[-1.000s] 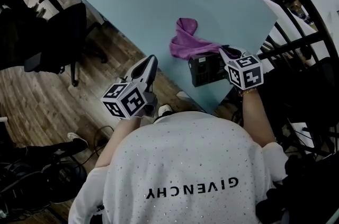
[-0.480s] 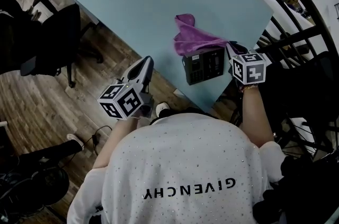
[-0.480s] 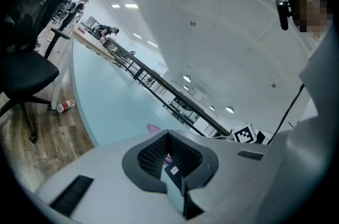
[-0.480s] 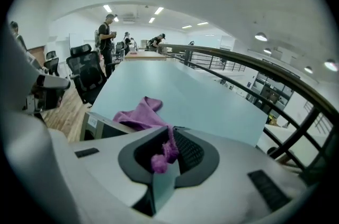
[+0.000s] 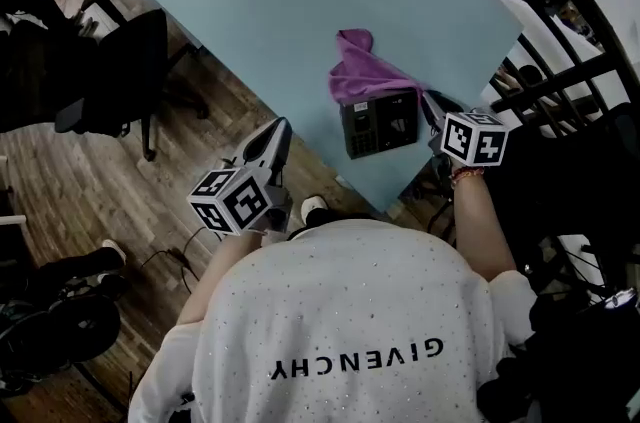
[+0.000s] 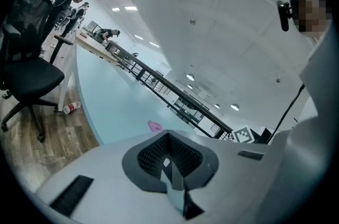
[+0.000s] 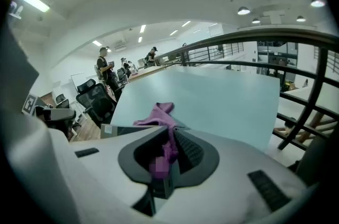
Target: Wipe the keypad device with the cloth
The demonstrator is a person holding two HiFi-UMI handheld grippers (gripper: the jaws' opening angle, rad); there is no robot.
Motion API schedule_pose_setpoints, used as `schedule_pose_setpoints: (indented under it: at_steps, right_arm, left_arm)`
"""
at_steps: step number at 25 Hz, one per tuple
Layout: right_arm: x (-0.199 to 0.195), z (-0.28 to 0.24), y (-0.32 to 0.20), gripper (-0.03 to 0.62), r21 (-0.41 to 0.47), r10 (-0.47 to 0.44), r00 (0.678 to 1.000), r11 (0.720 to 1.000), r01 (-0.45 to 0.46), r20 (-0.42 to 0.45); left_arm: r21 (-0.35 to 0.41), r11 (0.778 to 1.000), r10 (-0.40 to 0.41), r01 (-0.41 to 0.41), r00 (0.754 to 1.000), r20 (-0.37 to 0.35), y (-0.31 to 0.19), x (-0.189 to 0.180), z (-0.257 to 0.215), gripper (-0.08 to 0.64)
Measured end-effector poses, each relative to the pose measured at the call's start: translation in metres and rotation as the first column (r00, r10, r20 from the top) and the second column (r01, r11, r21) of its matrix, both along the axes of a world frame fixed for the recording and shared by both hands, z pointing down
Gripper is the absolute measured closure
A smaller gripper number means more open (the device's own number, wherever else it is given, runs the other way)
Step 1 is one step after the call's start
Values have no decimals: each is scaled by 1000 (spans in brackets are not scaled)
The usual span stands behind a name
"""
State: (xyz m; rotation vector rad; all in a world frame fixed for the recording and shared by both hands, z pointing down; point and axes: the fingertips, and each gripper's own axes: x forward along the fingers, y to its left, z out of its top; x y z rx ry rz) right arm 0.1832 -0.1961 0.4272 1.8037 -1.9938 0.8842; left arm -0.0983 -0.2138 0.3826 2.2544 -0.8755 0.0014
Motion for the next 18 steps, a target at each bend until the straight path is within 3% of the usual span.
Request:
schedule_pose_setpoints:
  at_steps: [8, 18]
  right_arm:
    - [-16, 12, 25, 561, -39, -202, 976, 979, 199, -87]
    - [-12, 48, 62, 560, -71, -238, 971, 969, 238, 4]
  left_arm:
    - [-13, 1000, -1, 1, 1000, 27, 40, 26, -4, 560]
    - [-31, 999, -15, 16, 998, 54, 93, 53, 2, 560]
